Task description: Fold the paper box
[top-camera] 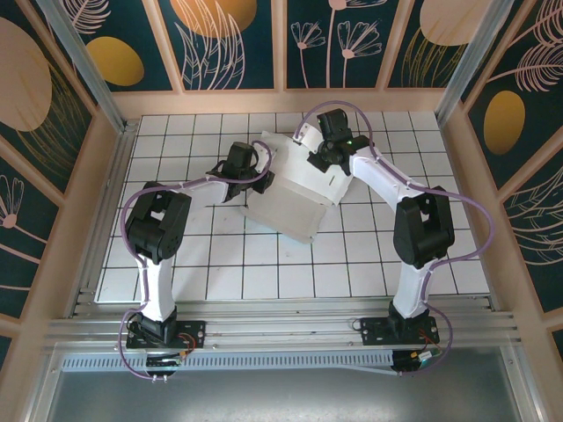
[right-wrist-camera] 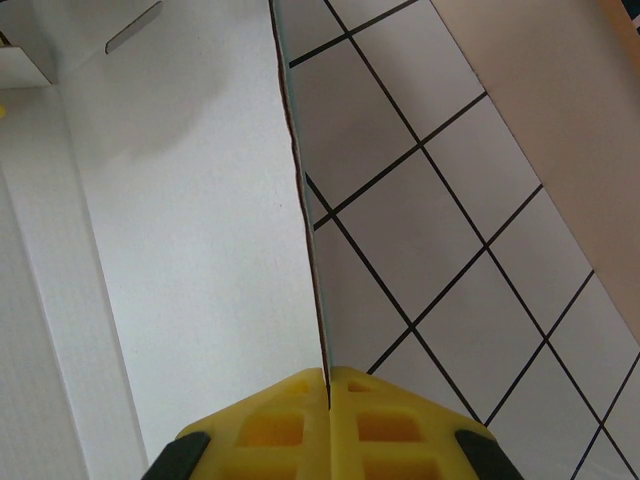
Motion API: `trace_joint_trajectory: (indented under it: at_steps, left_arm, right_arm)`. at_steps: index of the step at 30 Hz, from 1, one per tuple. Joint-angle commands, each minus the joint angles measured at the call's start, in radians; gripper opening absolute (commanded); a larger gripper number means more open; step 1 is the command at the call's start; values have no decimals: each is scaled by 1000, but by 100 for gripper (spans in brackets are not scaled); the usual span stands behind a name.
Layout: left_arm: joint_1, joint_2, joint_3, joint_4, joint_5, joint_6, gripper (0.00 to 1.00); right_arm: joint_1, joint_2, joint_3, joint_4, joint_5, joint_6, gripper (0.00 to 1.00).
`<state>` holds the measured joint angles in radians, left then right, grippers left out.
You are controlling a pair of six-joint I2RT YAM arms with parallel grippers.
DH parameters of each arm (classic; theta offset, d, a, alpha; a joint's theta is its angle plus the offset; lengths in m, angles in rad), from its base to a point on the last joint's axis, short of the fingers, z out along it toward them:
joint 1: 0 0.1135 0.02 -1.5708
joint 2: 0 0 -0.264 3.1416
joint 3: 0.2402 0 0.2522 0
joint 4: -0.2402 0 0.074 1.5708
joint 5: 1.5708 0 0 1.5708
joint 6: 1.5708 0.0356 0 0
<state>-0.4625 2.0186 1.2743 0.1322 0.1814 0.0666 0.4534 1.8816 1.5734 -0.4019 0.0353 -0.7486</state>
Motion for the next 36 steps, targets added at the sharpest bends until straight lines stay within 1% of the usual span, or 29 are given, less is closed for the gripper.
trace_joint_trajectory:
  at_steps: [1,3,4,7,9,11,13,14,15,19,20,21,24,26,30,32,34,36]
  left_arm:
    - [-41,9,21,23,69,77,26]
    - [-50,12,20,20,51,99,27]
    - [-55,14,23,15,42,113,29]
    - [-68,14,20,16,2,146,31]
    - [-71,0,8,27,-23,147,32]
    - [-70,-38,-31,76,-40,132,36]
    - [-70,-88,-82,134,-51,98,43]
    - [-70,-111,-102,157,-55,80,44]
    - [-68,-133,-125,181,-83,50,46]
    - [-50,-239,-211,231,-169,-60,48]
    - [-36,-264,-225,230,-167,-84,48]
    - [-16,-293,-242,225,-133,-115,48]
    - [62,-359,-262,209,27,-191,51]
    - [92,-366,-234,153,103,-185,52]
    - [96,-349,-151,41,239,-54,52]
    - [96,-339,-130,22,269,31,52]
    - [96,-339,-138,55,259,104,52]
    - [96,-348,-171,112,284,227,53]
  right_arm:
    - [23,10,-11,3,-32,32,0]
    - [24,7,-20,10,-31,32,0]
    - [26,5,-24,13,-30,32,0]
    - [30,4,-29,19,-25,32,0]
    - [32,0,-36,24,-25,32,0]
    - [30,-8,-42,34,2,27,0]
    - [31,-18,-52,49,25,17,0]
    - [31,-23,-56,53,34,13,0]
    - [31,-32,-62,64,43,9,0]
    - [40,-75,-109,115,91,-36,0]
    - [45,-84,-124,130,106,-49,0]
    - [49,-94,-138,145,120,-60,0]
    - [56,-114,-160,164,138,-72,0]
    - [64,-123,-166,168,150,-75,0]
    - [88,-145,-204,198,203,-116,0]
    - [115,-156,-222,218,229,-136,0]
    - [126,-167,-239,232,254,-152,0]
    - [137,-177,-258,241,278,-174,0]
